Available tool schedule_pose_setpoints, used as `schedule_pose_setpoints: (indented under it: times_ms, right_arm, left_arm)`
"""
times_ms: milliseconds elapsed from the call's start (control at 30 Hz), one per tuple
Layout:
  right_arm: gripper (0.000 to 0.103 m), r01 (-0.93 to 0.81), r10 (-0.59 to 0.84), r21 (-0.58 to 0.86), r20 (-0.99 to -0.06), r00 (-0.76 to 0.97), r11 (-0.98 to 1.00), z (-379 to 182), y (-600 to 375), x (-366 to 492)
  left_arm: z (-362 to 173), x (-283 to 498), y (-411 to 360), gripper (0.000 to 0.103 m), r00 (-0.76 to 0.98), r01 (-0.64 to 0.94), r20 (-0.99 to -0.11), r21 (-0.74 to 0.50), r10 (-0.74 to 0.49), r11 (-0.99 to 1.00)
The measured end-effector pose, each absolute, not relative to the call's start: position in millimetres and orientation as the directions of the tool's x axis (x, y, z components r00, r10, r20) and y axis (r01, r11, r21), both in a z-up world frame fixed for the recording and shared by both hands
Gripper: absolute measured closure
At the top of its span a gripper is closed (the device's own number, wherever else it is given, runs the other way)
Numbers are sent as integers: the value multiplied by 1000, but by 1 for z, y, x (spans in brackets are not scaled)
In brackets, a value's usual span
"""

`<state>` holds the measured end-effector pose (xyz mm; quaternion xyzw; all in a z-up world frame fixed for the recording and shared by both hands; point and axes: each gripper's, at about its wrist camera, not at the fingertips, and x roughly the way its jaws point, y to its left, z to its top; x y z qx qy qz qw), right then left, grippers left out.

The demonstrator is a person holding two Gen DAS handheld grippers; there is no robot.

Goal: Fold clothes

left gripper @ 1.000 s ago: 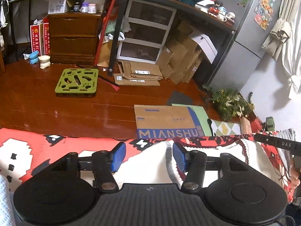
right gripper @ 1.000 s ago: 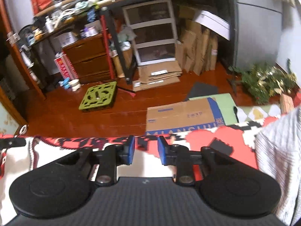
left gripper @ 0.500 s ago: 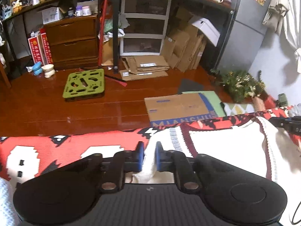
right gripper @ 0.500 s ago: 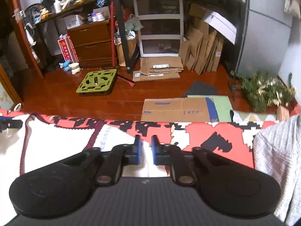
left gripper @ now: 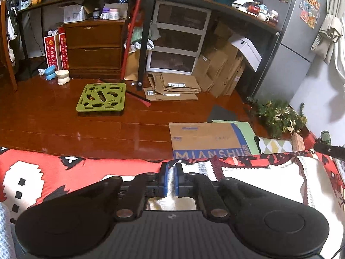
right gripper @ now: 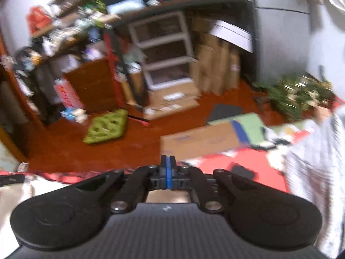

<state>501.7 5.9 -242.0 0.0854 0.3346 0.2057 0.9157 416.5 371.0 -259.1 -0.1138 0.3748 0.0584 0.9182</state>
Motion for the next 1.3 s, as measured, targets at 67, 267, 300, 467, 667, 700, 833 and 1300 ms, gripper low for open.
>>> schedule_pose_setpoints:
  times_ms: [67,267,300,467,667,700,833,1300]
  right_arm:
    - [97,-394,482,282,-579,658,875,-242,20,500]
    - [89,-474,412,89,-648,641,876,-257,71,493]
    - [86,-482,404,65,-649,644,874,-258,76,490]
    - [72,-502,384,9,-656,649,865,-258,101,481]
    - [100,-431,316,-29,-637,704,902,-264,115,486]
    - [101,-416,310,-24,-628,713,909,-266,117,488]
    - [101,-364,288,-9,-593,752,932,-269,114,491]
    - [86,-385,447,232,-543,711,893,-233,88,498]
  left_arm:
    - [-259,417,372,97,711,-193,-703,-164,23,967]
    - [-260,415,369,97,710,-186,-704,-144,31,972]
    - [-260,415,369,97,709,-186,-704,-144,31,972]
    - [-260,415,371,95,707,-185,-706,-145,29,972]
    - [-261,412,371,97,720,-181,-694,-146,30,973]
    - [-261,412,371,98,725,-182,-688,-153,28,971]
    - [-263,411,379,98,743,-202,-670,-218,4,955]
    - [-254,411,384,96,737,-206,-674,-298,-53,932]
